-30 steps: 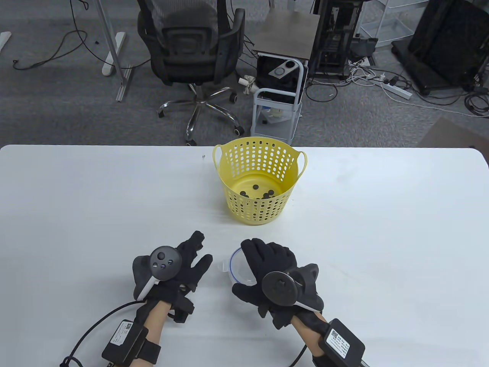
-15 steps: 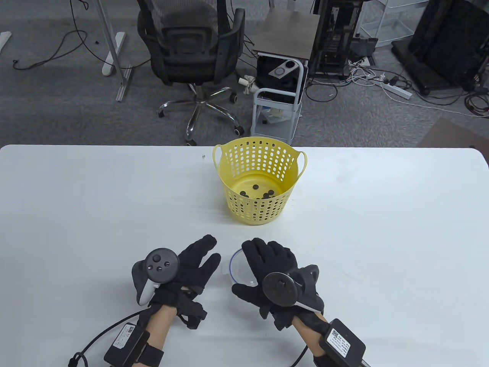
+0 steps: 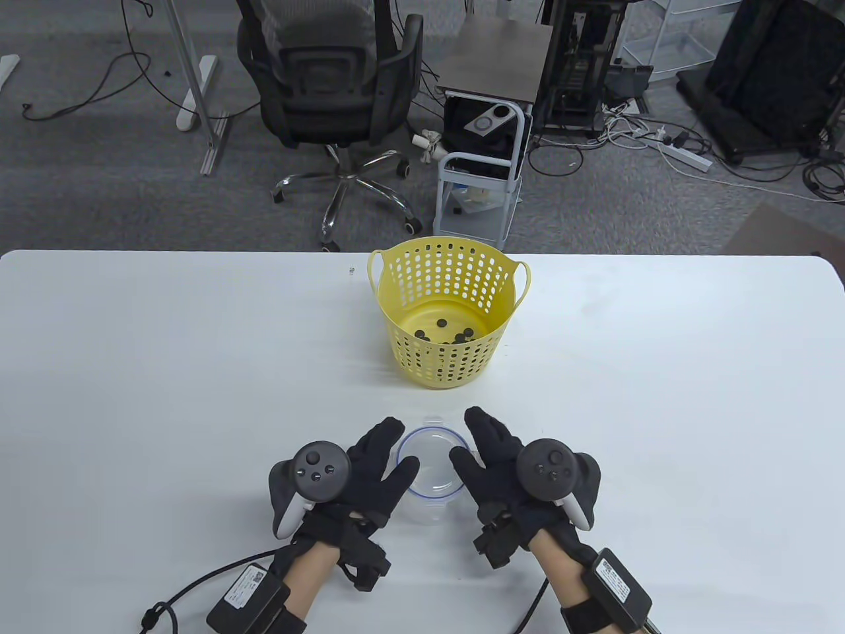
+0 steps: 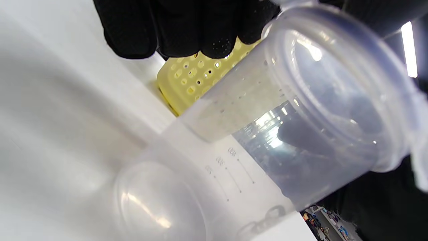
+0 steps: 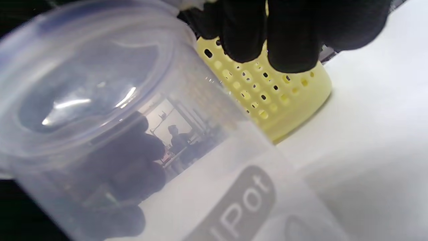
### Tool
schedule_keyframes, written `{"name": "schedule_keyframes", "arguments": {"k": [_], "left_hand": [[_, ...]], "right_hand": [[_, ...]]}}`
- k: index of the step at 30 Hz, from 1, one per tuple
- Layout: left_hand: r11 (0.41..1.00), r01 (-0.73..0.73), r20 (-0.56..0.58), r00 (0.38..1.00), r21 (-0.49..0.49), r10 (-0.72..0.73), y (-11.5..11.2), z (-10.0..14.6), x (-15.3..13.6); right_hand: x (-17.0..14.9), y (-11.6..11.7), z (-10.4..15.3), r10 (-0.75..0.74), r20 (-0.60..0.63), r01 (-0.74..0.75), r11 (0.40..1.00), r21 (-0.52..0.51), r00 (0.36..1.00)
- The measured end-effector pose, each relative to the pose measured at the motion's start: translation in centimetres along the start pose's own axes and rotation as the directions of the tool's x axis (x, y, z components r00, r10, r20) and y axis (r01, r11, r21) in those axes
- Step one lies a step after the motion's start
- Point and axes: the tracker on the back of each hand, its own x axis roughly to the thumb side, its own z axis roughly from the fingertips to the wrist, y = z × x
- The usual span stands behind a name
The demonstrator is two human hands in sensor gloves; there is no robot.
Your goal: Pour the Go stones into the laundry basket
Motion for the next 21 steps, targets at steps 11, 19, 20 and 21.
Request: {"name": "schedule_keyframes", "arguments": {"k": [11, 19, 20, 21], "left_hand": [[0.995, -0.072, -0.04, 0.997, -0.074, 0.069, -1.4, -0.4, -1.0], [0.92, -0.302, -0.139, 0.952, -0.248, 0.275, -2.5, -1.1, -1.5], [0.91, -0.317, -0.152, 0.946, -0.266, 0.285, -2.5, -1.1, -1.5], [0.911, -0.298, -0.139, 0.953, -0.285, 0.268, -2.4, -1.1, -1.6]], "right_hand": [[-2.1, 2.5, -0.1, -0.216, -0.06, 0.222, 0.966, 0.132, 0.975], [-3.1, 4.0, -0.3, -0.446, -0.194, 0.485, 0.83, 0.276, 0.874], [-3.1, 4.0, -0.2, -0.44, -0.197, 0.48, 0.831, 0.28, 0.876], [-3.1, 4.0, -0.2, -0.421, -0.185, 0.458, 0.845, 0.274, 0.888]]}}
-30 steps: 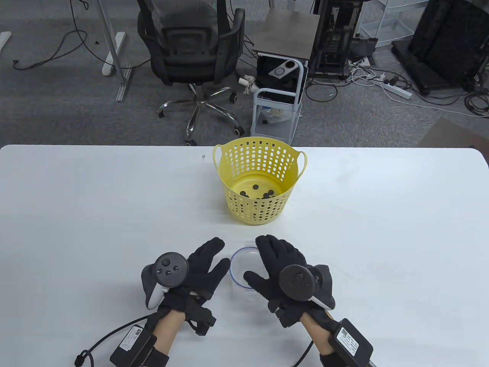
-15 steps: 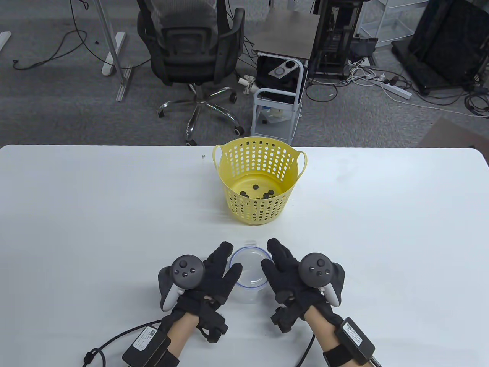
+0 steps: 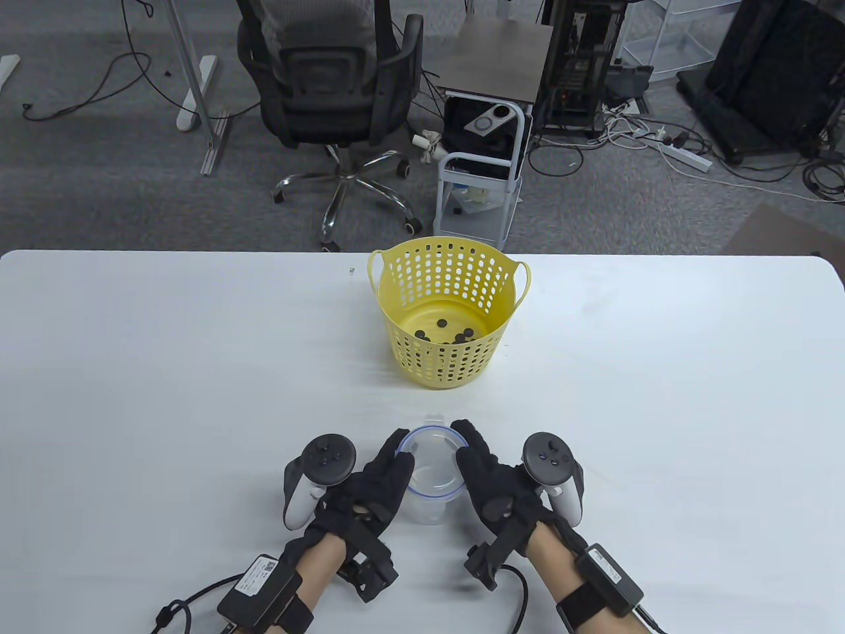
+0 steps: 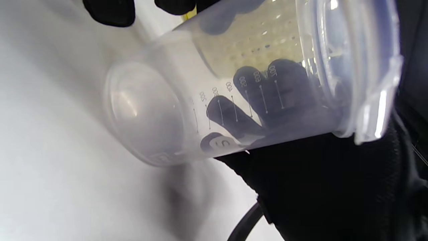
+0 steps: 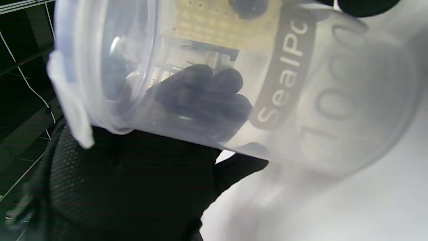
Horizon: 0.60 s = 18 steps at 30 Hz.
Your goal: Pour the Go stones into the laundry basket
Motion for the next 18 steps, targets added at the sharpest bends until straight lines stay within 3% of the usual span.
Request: {"name": "schedule_keyframes", "arguments": {"k": [3, 6, 11, 15, 18], "left_hand": [[0.995, 0.063, -0.008, 0.998, 0.079, -0.063, 0.1, 0.2, 0.2], [0.996, 0.069, 0.002, 0.998, 0.054, -0.069, 0.7, 0.5, 0.4], [0.979, 0.074, 0.019, 0.997, 0.191, -0.079, 1.2, 2.2, 1.9], [0.944, 0.221, 0.017, 0.973, 0.243, -0.232, 0.5, 3.1, 3.4], [0.932, 0.296, -0.009, 0.954, 0.209, -0.301, -0.3, 2.8, 3.7]], "right_hand": [[0.2, -0.2, 0.0, 0.028, -0.001, -0.028, 1.0, -0.013, 1.0], [0.4, -0.8, 0.0, 0.05, 0.019, -0.049, 0.998, -0.048, 0.999], [1.7, -2.2, -0.7, 0.052, 0.032, -0.046, 0.986, -0.158, 0.998], [2.2, -2.5, -1.6, 0.103, -0.006, -0.102, 0.981, -0.168, 0.995], [2.0, -2.3, -1.8, 0.147, -0.035, -0.151, 0.976, -0.156, 0.988]]}}
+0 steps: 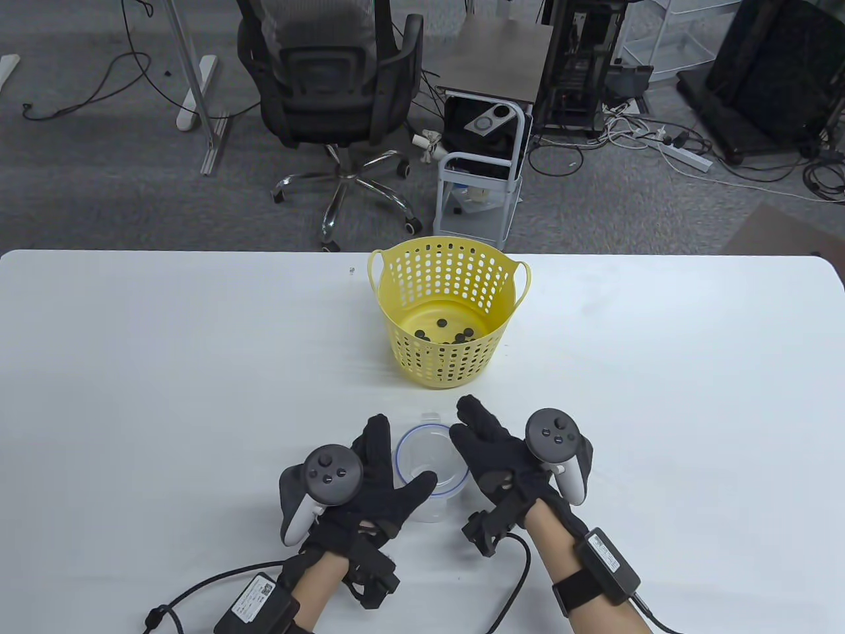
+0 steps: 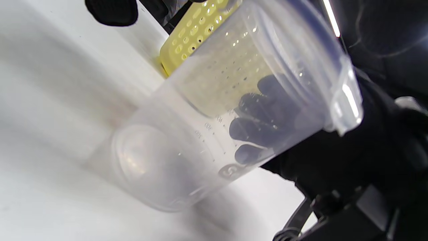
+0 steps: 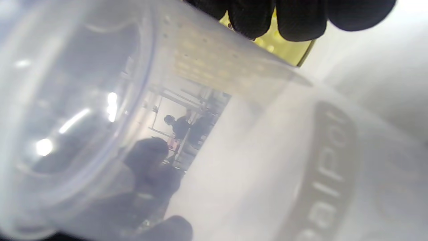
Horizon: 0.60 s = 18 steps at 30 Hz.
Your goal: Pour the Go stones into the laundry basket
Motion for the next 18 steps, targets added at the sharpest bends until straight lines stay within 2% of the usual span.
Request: {"name": "schedule_keyframes", "arguments": {"k": [6, 10, 18], "left_hand": [[0.999, -0.031, -0.026, 0.999, -0.016, 0.03, 0.0, -0.3, -0.5], [0.998, -0.068, -0.051, 0.996, -0.006, 0.068, 0.5, -0.4, -1.3], [0.993, -0.067, -0.071, 0.995, 0.094, 0.074, 1.3, -0.5, -1.8]], "right_hand": [[-0.2, -0.2, 0.3, -0.016, 0.01, 0.016, 1.0, 0.007, 1.0], [-0.2, -0.6, 0.6, -0.042, 0.034, 0.041, 0.998, 0.051, 0.999], [-0.1, -1.4, 1.6, 0.02, 0.085, -0.025, 0.998, 0.065, 0.996]]}}
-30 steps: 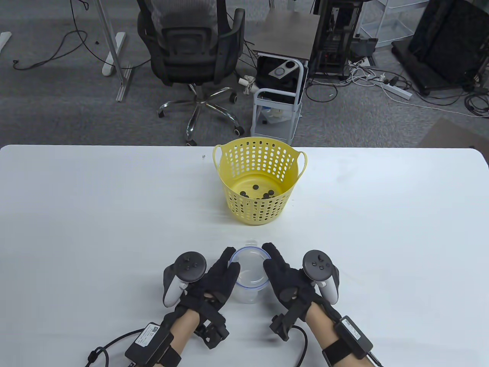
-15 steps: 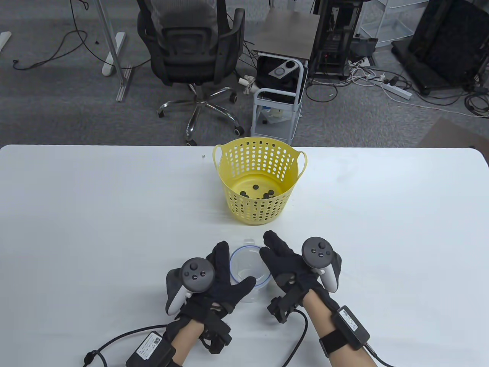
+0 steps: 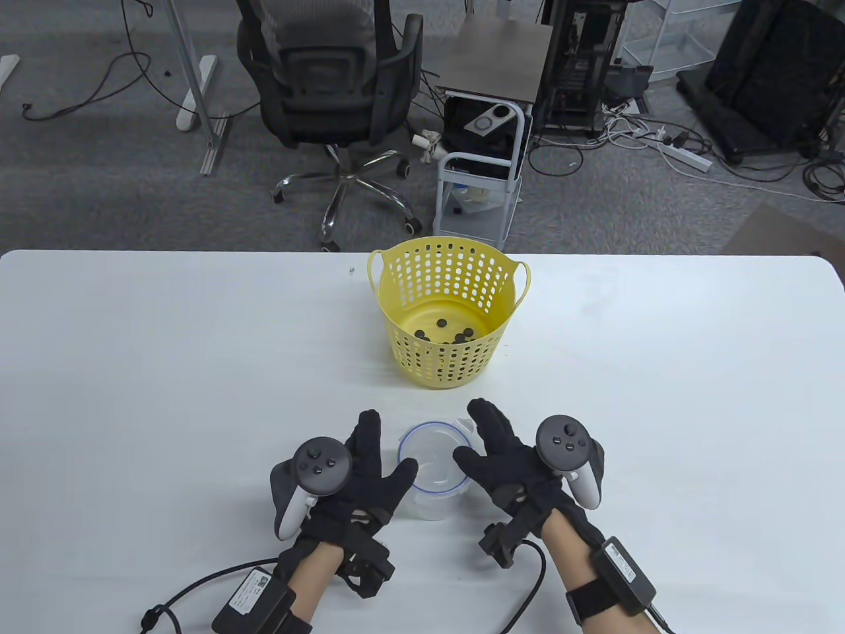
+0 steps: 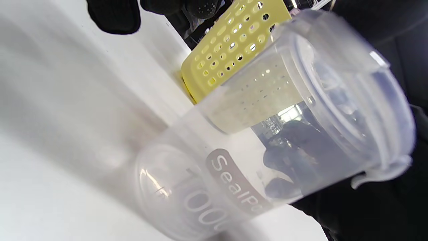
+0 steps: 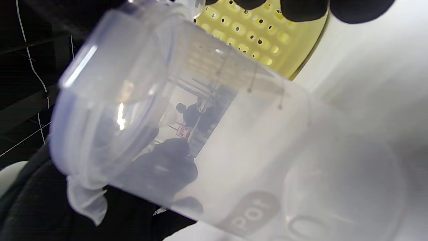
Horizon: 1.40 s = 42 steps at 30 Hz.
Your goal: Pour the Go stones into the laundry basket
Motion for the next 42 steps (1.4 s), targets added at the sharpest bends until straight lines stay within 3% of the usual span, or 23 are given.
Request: {"name": "schedule_keyframes", "arguments": {"k": [12, 19, 24, 27, 35, 42], "left_hand": [[0.98, 0.028, 0.01, 0.999, 0.196, -0.031, 0.7, -0.6, -0.5], [0.975, 0.005, 0.063, 0.998, 0.222, -0.02, 0.9, -0.5, -0.3], [0.991, -0.023, 0.079, 0.997, 0.134, 0.013, 0.3, -0.2, 0.0], [0.998, -0.042, 0.045, 0.998, 0.041, 0.04, -0.7, -0.6, -0.6], [0.996, -0.063, 0.035, 0.997, -0.065, 0.065, -1.9, -1.3, -1.3], [0.956, -0.114, 0.021, 0.992, -0.271, 0.124, -2.7, -2.3, -1.7]], "right_hand": [[1.7, 1.2, 1.3, 0.203, 0.079, -0.202, 0.979, -0.016, 0.976], [1.8, 1.2, 1.6, 0.211, 0.099, -0.203, 0.976, -0.08, 0.973], [0.9, 0.9, 1.4, 0.082, 0.058, -0.077, 0.993, -0.092, 0.995], [0.2, 1.5, 1.1, 0.064, 0.032, -0.062, 0.997, -0.046, 0.997], [-1.0, 2.7, 0.7, -0.023, 0.014, 0.023, 0.999, 0.027, 1.0], [-1.8, 3.4, 0.2, -0.139, -0.024, 0.141, 0.984, 0.104, 0.99]]}}
